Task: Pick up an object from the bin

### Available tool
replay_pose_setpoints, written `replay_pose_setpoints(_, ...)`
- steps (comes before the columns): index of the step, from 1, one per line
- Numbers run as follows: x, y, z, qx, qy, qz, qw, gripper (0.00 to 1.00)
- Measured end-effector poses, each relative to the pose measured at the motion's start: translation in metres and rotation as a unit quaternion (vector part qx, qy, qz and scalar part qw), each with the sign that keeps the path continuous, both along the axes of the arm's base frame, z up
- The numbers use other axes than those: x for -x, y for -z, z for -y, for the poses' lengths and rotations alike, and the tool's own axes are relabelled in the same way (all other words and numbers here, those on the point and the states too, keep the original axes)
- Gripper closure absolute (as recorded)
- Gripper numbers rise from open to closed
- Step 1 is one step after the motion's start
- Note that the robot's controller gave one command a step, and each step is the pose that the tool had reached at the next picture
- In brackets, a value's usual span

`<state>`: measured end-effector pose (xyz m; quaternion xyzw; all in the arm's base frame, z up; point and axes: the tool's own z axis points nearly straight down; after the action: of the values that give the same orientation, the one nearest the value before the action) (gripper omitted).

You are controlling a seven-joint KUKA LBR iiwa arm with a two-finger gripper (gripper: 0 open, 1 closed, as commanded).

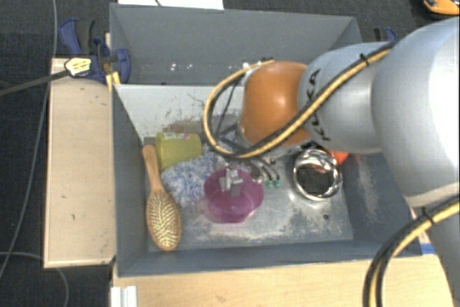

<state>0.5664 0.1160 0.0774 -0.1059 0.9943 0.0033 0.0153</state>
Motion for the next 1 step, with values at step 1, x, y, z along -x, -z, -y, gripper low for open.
replay_pose_setpoints(1, 0.0057, -0.1134, 0.0042, -0.002, 0.059, 0.0007, 0.9983, 1.0)
